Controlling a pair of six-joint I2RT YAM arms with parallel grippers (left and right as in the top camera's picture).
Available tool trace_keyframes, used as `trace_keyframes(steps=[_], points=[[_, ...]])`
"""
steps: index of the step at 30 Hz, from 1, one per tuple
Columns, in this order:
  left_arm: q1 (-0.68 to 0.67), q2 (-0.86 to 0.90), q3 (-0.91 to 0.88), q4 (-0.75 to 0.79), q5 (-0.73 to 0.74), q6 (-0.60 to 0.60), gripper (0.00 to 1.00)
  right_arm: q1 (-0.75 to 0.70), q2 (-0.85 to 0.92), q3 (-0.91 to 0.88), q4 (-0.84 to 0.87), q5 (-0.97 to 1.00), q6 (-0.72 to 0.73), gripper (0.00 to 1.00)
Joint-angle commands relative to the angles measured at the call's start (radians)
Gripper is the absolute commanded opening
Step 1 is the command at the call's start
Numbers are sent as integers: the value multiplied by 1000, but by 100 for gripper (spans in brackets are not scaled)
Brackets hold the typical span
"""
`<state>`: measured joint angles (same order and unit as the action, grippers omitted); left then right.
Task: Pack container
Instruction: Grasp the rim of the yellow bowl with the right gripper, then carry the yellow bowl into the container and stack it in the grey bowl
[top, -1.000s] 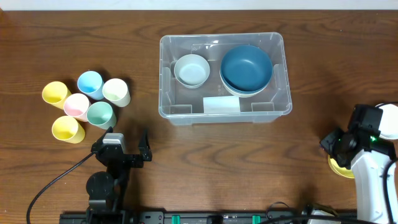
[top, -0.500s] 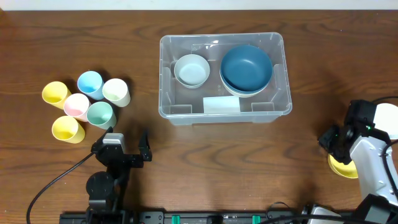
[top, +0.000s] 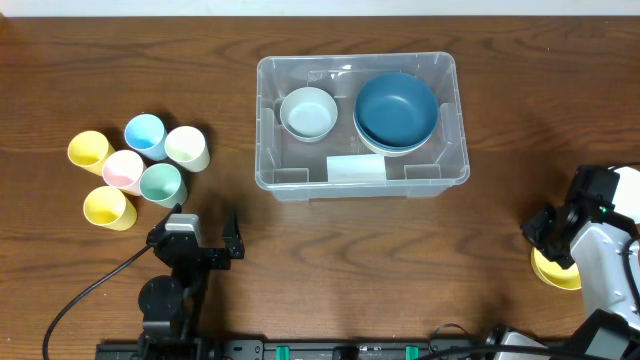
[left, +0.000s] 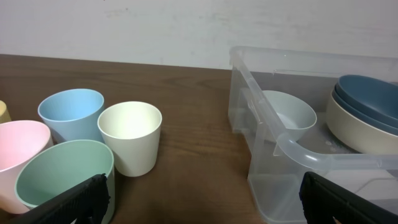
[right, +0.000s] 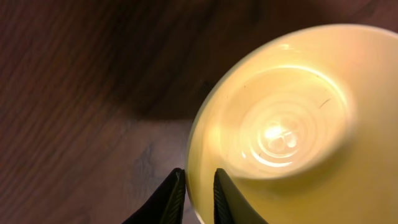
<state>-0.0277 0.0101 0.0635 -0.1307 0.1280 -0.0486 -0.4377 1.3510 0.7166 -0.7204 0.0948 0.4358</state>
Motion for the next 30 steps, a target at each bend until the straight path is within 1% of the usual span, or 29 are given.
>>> trace_keyframes(steps=[1,14,15,16,17,21,26,30], points=[[5,-6,-16,-29,11,10,98,-8,4,-11,7,13,-11,16],[5,-6,-16,-29,12,10,98,-8,4,-71,68,5,-11,15],[5,-6,-16,-29,12,10,98,-8,4,-71,70,5,-11,11],[5,-6,-16,-29,11,10,98,-8,4,-71,71,5,-11,4],[5,-6,-16,-29,12,10,98,-8,4,-71,74,5,-11,1],[5,-6,-16,-29,12,10,98,-8,4,-69,86,-2,-12,1],[5,-6,-16,-29,12,10,98,-8,-1,-27,100,-116,-56,1],[5,-6,-16,-29,12,10,98,-6,-23,95,44,-247,-80,1]])
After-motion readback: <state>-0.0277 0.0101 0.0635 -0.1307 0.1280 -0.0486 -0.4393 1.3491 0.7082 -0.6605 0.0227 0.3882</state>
